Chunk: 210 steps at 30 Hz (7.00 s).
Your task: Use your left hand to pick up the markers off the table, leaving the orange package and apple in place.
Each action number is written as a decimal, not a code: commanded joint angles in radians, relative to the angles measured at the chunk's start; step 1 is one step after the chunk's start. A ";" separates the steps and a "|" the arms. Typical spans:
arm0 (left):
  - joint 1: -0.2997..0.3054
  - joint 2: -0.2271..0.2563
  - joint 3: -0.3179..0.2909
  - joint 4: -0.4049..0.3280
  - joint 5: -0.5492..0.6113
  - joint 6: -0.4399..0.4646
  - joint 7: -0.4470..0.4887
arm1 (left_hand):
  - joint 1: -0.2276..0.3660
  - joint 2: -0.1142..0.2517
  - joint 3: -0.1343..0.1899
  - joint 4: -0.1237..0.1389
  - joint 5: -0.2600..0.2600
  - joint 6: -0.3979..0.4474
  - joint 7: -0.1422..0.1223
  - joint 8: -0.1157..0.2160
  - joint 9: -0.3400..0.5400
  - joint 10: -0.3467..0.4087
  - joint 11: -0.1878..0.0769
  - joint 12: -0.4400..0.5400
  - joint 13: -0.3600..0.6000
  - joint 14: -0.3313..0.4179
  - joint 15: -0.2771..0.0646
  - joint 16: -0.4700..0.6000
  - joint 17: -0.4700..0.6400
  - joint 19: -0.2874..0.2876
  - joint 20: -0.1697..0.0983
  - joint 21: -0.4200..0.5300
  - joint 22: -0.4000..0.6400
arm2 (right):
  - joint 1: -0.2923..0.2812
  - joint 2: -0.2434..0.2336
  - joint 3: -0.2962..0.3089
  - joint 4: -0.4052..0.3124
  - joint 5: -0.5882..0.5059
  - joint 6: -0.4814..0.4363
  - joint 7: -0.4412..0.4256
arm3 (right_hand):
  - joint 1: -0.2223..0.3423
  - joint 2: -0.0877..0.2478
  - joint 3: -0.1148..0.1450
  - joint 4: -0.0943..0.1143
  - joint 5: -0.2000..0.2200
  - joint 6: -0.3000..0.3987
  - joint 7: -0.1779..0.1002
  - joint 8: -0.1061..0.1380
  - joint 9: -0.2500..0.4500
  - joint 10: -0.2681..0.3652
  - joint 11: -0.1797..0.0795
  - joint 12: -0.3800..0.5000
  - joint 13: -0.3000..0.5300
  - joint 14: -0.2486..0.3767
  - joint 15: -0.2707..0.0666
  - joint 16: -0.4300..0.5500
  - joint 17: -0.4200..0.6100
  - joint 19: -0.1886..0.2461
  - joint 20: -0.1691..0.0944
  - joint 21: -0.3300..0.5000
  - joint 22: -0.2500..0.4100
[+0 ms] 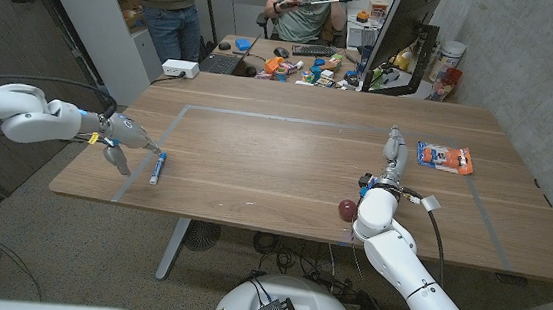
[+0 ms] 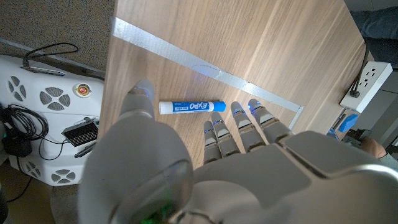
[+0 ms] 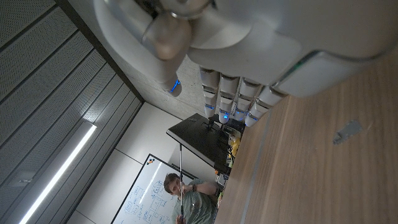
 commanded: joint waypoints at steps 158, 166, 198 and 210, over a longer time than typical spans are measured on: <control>-0.031 -0.192 0.458 0.099 0.054 0.467 0.770 | 0.342 0.104 -0.034 0.016 -0.217 1.089 0.030 0.103 -0.030 1.027 -0.054 -0.004 -0.038 0.884 -0.163 0.001 -0.023 0.494 -0.194 0.083 0.009 | -0.049 -0.010 0.054 0.012 0.024 0.016 -0.027 | -0.030 0.019 -0.023 -0.010 0.010 -0.015 0.002 0.002 0.004 -0.016 0.023 -0.001 0.003 0.006 -0.003 0.005 0.001 0.008 0.021 0.000 0.004; -0.012 -0.189 0.456 0.080 0.032 0.481 0.767 | 0.350 0.110 -0.013 0.018 -0.243 1.133 0.014 0.079 -0.032 1.075 -0.061 -0.015 -0.039 0.926 -0.162 -0.009 -0.024 0.506 -0.200 0.077 0.008 | -0.052 -0.014 0.049 0.007 0.022 0.013 -0.022 | -0.030 0.019 -0.024 -0.011 0.010 -0.015 0.003 0.002 0.004 -0.017 0.025 -0.001 0.003 0.007 -0.005 0.005 0.001 0.008 0.021 -0.001 0.004; 0.104 -0.071 0.261 -0.180 -0.148 0.717 0.665 | 0.351 0.104 0.033 0.019 -0.290 1.135 0.023 0.011 -0.027 1.039 -0.061 -0.035 -0.034 0.890 -0.161 -0.021 -0.023 0.489 -0.187 0.050 0.010 | -0.063 -0.008 0.062 0.011 0.049 0.070 0.001 | -0.032 0.018 -0.030 -0.014 0.012 -0.006 0.005 0.005 0.003 -0.008 0.047 0.002 0.002 0.041 -0.003 0.016 0.000 0.017 0.016 0.002 0.004; 0.157 -0.036 0.196 -0.259 -0.184 0.785 0.668 | 0.345 0.099 0.041 0.020 -0.297 1.143 0.024 0.005 -0.028 1.043 -0.059 -0.033 -0.034 0.904 -0.156 -0.017 -0.023 0.489 -0.185 0.046 0.010 | -0.073 -0.012 0.072 0.000 0.054 0.088 0.012 | -0.034 0.017 -0.032 -0.014 0.012 -0.004 0.003 0.006 0.003 -0.009 0.042 0.001 0.001 0.043 -0.006 0.015 0.000 0.019 0.020 0.003 0.004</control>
